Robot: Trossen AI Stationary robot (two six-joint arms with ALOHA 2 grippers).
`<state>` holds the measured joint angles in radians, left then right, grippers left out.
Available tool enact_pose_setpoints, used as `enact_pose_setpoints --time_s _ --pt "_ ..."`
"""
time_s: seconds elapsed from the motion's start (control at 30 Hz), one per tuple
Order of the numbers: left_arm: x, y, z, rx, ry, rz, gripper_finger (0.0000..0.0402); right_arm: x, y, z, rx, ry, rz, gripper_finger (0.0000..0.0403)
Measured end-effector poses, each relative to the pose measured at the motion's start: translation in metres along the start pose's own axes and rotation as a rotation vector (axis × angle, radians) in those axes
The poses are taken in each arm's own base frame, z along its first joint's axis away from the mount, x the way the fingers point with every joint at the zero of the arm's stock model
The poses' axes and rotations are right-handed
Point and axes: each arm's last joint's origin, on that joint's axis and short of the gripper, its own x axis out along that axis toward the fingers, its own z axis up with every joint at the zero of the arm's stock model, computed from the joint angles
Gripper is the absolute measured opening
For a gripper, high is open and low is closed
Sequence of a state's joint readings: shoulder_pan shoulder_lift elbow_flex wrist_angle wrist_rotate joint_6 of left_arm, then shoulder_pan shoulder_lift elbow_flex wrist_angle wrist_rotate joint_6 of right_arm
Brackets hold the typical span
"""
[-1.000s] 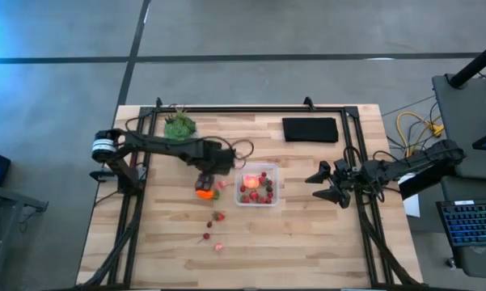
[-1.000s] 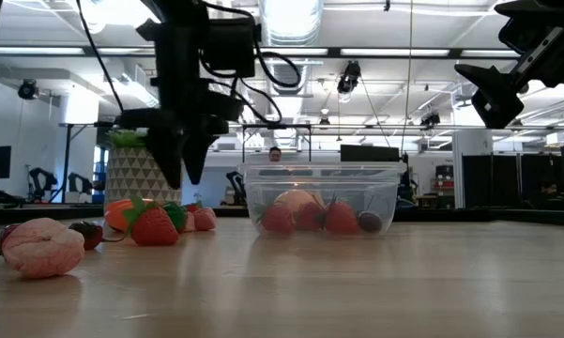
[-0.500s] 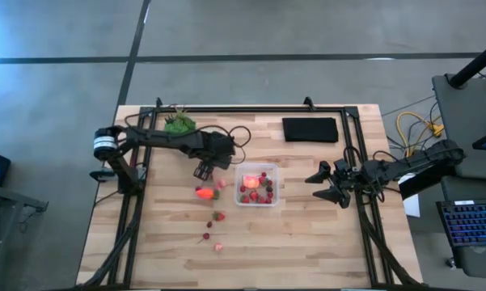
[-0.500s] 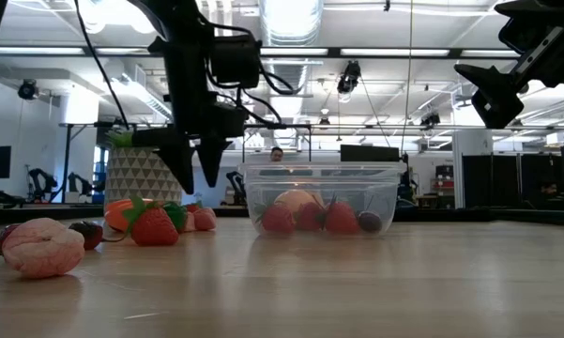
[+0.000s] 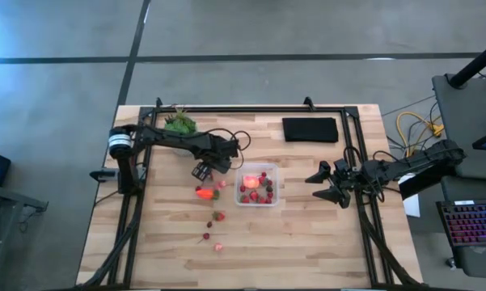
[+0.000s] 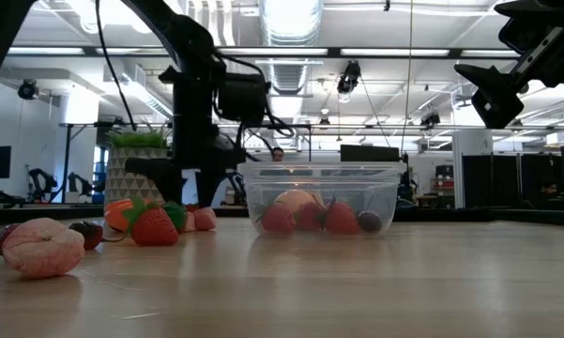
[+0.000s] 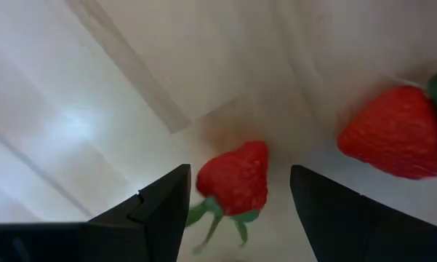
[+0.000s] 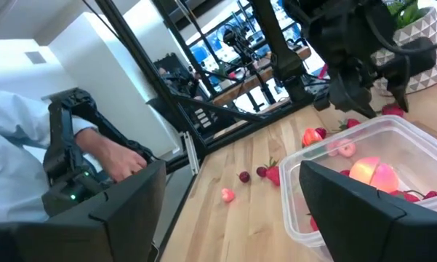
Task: Pick and placing Produce into tupperware
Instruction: Put the strawberry into the transparent container
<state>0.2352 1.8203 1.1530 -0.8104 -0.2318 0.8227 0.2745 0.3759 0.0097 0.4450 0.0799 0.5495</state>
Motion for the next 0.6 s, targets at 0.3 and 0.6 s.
enact_pose_setpoints --time_s 0.3,0.6 --pt "0.008 0.003 0.0 -0.009 0.019 -0.011 0.0221 0.0 0.0 0.0 0.0 0.0 0.001 0.0304" --pt "0.008 0.011 -0.008 -0.049 0.015 0.008 0.0152 0.0 0.0 0.0 0.0 0.0 0.0 0.0309"
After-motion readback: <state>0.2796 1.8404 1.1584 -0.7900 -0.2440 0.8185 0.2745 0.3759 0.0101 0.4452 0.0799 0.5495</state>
